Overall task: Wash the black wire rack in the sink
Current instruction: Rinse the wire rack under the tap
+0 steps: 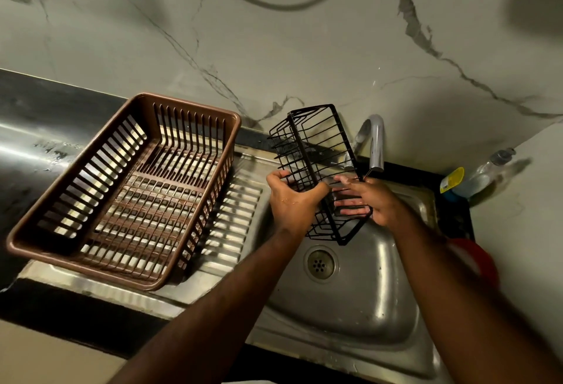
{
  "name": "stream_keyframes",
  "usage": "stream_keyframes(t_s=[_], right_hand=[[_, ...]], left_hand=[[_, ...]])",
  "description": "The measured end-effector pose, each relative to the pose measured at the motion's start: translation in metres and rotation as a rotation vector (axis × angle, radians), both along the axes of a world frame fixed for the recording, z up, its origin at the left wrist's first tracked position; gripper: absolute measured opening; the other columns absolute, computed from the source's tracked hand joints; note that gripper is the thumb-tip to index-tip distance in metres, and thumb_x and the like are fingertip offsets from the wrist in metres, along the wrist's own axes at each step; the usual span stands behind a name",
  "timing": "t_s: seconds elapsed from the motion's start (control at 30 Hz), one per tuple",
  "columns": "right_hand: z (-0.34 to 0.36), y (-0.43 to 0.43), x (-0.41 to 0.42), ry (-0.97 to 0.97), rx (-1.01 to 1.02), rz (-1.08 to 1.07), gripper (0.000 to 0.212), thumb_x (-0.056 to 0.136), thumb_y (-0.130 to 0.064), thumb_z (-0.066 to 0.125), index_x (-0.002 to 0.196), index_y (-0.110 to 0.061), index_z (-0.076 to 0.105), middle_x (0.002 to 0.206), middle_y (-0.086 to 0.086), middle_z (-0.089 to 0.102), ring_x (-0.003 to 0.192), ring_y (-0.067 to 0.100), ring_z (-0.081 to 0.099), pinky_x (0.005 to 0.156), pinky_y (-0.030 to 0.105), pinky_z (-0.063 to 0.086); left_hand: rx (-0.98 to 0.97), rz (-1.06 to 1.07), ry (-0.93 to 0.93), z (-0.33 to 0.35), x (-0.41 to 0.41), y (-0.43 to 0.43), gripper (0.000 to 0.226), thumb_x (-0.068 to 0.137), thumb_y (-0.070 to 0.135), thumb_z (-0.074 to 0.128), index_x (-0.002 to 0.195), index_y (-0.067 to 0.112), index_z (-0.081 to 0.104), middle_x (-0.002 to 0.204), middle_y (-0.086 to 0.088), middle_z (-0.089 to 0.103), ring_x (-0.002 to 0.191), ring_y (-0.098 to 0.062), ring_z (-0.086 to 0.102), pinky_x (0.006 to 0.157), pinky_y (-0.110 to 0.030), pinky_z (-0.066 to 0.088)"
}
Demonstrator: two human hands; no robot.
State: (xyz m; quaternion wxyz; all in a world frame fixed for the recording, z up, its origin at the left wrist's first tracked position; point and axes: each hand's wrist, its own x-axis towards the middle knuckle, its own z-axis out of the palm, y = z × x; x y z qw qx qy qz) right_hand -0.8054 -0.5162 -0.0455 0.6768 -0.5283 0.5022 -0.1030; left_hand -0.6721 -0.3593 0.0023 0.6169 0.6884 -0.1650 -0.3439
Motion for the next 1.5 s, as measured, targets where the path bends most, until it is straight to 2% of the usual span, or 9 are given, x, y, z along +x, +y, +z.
stream_keyframes(t_s=[0.17,0.3,0.43,0.67,0.77,1.0,1.2,1.4,1.5], right_hand=[[-0.006,-0.003,0.004,-0.061,0.126,-0.140,0.016,0.094,-0.008,0.063,0.109,-0.004,0.068,0.106,0.024,0.072,0.087,0.031,0.074,0.081,0.038,0.060],[-0.010,-0.004,0.005,-0.171,0.236,-0.204,0.043,0.083,0.016,0.046,0.120,0.000,0.063,0.105,0.018,0.072,0.088,0.028,0.074,0.086,0.036,0.058],[-0.007,0.000,0.004,-0.207,0.279,-0.154,0.067,0.063,0.011,0.041,0.124,-0.007,0.063,0.122,0.020,0.067,0.101,0.038,0.069,0.081,0.042,0.060],[-0.011,0.005,-0.003,-0.141,0.320,-0.105,0.053,0.082,0.020,0.043,0.132,0.005,0.056,0.127,0.026,0.064,0.115,0.042,0.064,0.091,0.048,0.058],[-0.009,0.005,-0.004,-0.023,0.247,-0.062,0.045,0.086,0.024,0.045,0.124,0.005,0.061,0.120,0.025,0.068,0.105,0.040,0.069,0.084,0.043,0.061],[0.009,0.009,-0.009,0.179,-0.002,0.049,0.019,0.092,-0.005,0.066,0.111,-0.002,0.070,0.101,0.018,0.076,0.093,0.032,0.074,0.091,0.044,0.057],[0.009,0.009,-0.020,0.096,0.004,0.040,0.042,0.090,-0.008,0.070,0.130,-0.014,0.058,0.113,0.014,0.071,0.097,0.027,0.067,0.075,0.030,0.056],[0.006,0.025,-0.008,0.105,-0.123,-0.124,0.043,0.092,-0.024,0.070,0.131,-0.017,0.055,0.125,0.007,0.065,0.114,0.026,0.063,0.104,0.046,0.048],[0.004,0.039,0.003,0.159,-0.261,-0.359,0.047,0.079,-0.060,0.066,0.106,-0.022,0.068,0.098,0.002,0.067,0.098,0.022,0.062,0.090,0.040,0.050]], left_hand=[[-0.012,0.011,0.053,-0.002,0.009,0.000,0.073,0.069,0.031,0.087,0.123,0.027,0.039,0.115,-0.002,0.057,0.105,-0.019,0.062,0.085,-0.035,0.060],[-0.044,0.016,0.071,-0.001,0.014,-0.001,0.076,0.061,0.036,0.082,0.123,0.028,0.039,0.118,-0.004,0.056,0.109,-0.023,0.063,0.087,-0.042,0.061],[-0.058,0.001,0.074,0.000,0.018,-0.003,0.075,0.061,0.033,0.081,0.123,0.028,0.038,0.119,-0.004,0.056,0.110,-0.025,0.062,0.088,-0.044,0.060],[-0.057,-0.077,0.048,-0.003,0.028,-0.004,0.063,0.082,0.009,0.078,0.128,0.023,0.037,0.112,0.001,0.056,0.098,-0.012,0.061,0.070,-0.020,0.057],[-0.023,-0.109,0.078,-0.002,0.030,-0.009,0.066,0.076,0.020,0.082,0.125,0.027,0.038,0.111,-0.005,0.062,0.099,-0.020,0.067,0.082,-0.039,0.062],[0.026,-0.101,0.110,-0.005,0.034,-0.012,0.058,0.081,0.029,0.080,0.122,0.021,0.040,0.111,-0.007,0.060,0.097,-0.021,0.066,0.079,-0.044,0.063],[0.097,-0.202,0.095,-0.008,0.041,-0.005,0.068,0.075,0.044,0.081,0.124,0.026,0.039,0.117,-0.008,0.061,0.102,-0.025,0.068,0.088,-0.051,0.060],[0.303,-0.383,-0.199,-0.013,0.030,0.002,0.075,0.071,0.049,0.086,0.128,0.027,0.042,0.108,0.010,0.059,0.095,-0.011,0.061,0.083,-0.036,0.056],[0.379,-0.462,-0.442,-0.009,0.011,0.002,0.083,0.067,0.057,0.085,0.133,0.027,0.044,0.110,0.013,0.053,0.095,-0.011,0.058,0.076,-0.030,0.051]])
